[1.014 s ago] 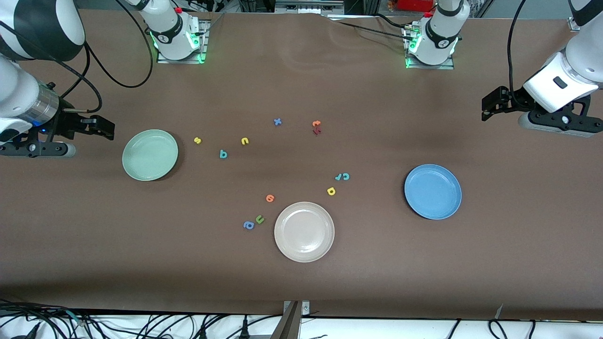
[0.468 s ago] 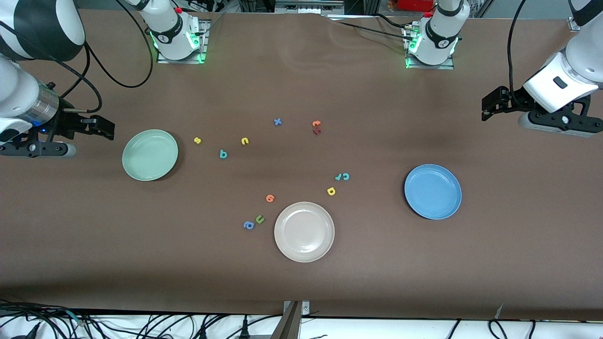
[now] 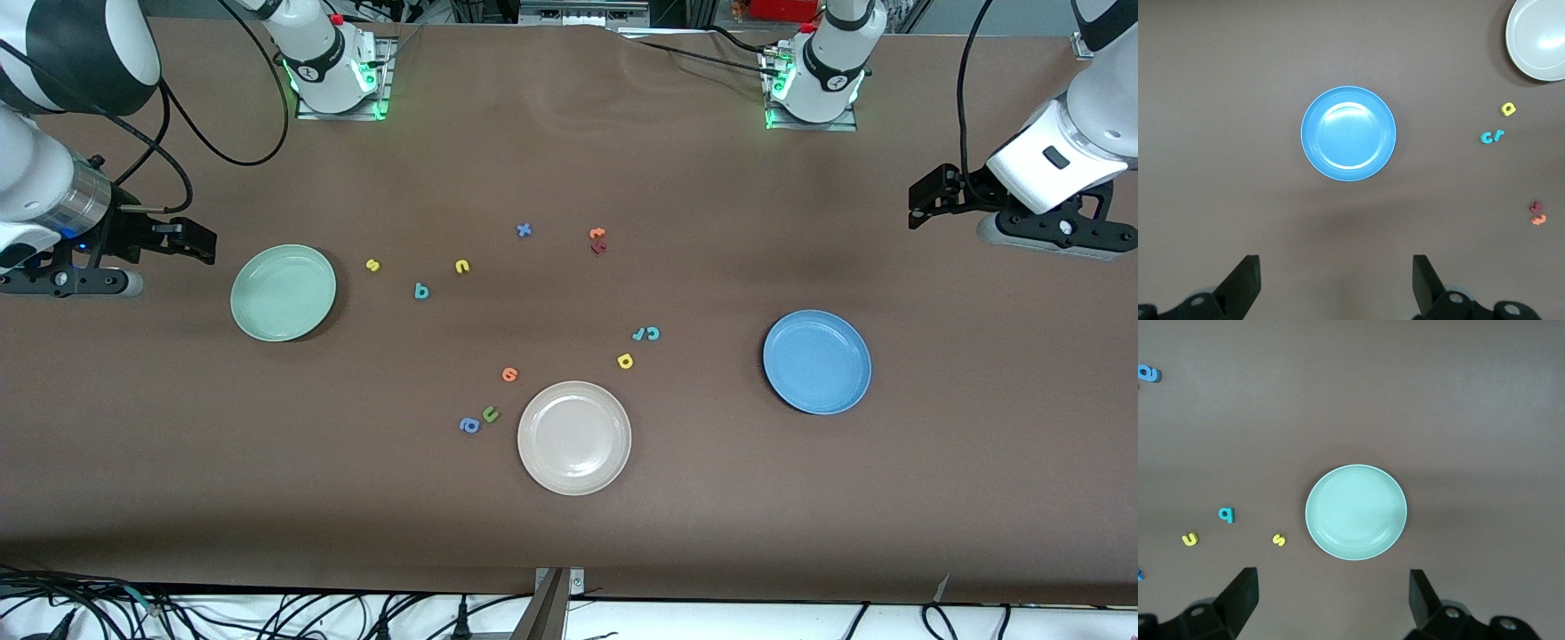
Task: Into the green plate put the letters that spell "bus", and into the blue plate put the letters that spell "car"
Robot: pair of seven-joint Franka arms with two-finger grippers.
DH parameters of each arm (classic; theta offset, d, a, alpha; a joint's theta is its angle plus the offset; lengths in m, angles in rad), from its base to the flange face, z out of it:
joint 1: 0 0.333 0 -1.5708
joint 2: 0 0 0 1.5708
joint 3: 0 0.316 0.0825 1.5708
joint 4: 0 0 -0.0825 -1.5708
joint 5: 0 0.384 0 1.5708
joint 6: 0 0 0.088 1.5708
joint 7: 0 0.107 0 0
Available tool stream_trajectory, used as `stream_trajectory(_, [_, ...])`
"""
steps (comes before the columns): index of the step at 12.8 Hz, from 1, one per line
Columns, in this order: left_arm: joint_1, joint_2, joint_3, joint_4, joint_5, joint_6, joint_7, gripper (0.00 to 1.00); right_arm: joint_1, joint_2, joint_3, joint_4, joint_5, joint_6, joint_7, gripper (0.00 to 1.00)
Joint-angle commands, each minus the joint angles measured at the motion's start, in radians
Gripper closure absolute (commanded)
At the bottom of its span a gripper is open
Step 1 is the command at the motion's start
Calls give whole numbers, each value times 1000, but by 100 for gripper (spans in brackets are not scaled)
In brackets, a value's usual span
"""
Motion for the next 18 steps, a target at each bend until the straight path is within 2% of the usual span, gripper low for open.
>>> stream_trajectory(1, [-9,13,-1,17,21,-18,-3,0,1,-6,0,3,15,-14,0,0])
stream_trajectory(18, [3,8,1,16,15,-45,0,0,1,-6,2,2,15,-16,-1,0])
